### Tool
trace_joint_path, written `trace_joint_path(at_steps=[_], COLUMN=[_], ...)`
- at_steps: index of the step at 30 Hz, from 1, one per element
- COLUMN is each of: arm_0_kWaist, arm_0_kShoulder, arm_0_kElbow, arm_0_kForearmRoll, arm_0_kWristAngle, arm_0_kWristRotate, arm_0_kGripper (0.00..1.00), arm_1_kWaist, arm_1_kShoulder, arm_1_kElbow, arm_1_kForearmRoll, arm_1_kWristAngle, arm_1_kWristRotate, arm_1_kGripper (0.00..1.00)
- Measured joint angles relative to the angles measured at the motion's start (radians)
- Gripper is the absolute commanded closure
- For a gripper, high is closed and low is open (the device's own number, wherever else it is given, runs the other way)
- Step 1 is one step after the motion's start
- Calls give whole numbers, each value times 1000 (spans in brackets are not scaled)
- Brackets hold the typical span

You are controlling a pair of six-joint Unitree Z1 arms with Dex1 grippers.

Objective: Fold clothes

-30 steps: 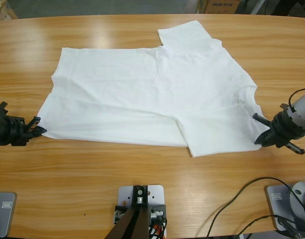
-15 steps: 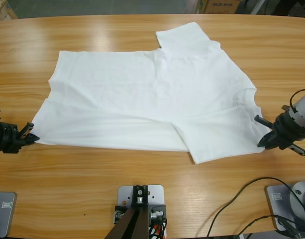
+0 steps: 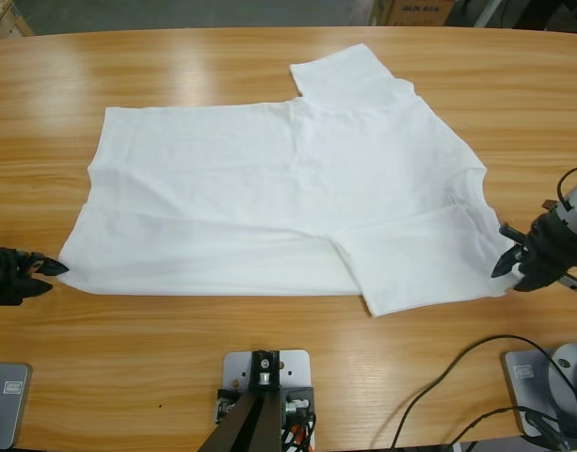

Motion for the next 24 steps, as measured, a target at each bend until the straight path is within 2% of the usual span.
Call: trace_joint_path(at_steps=[6, 13, 19, 24], arm_0_kWaist=[0, 0, 0, -59], arm_0_kShoulder=[-68, -177, -253, -237], arm_0_kElbow=[0, -40, -123, -154], arm_0_kForearmRoll=[31, 101, 165, 71], arm_0_kWristAngle=[5, 15, 35, 26], arm_0_kWristRotate=[-2, -2, 44, 140], arm_0_kGripper=[124, 124, 119, 124], arm_1_kWaist=[0, 0, 0, 7], arm_1_kShoulder=[-18, -54, -67, -71], arm_1_kElbow=[-21, -182, -322, -355], arm_1_kForearmRoll=[40, 126, 147, 127], arm_1_kWristAngle=[-10, -69, -93, -96], arm_1_kWristRotate=[10, -21, -128, -248], arm_1_kGripper=[0, 0, 0, 0])
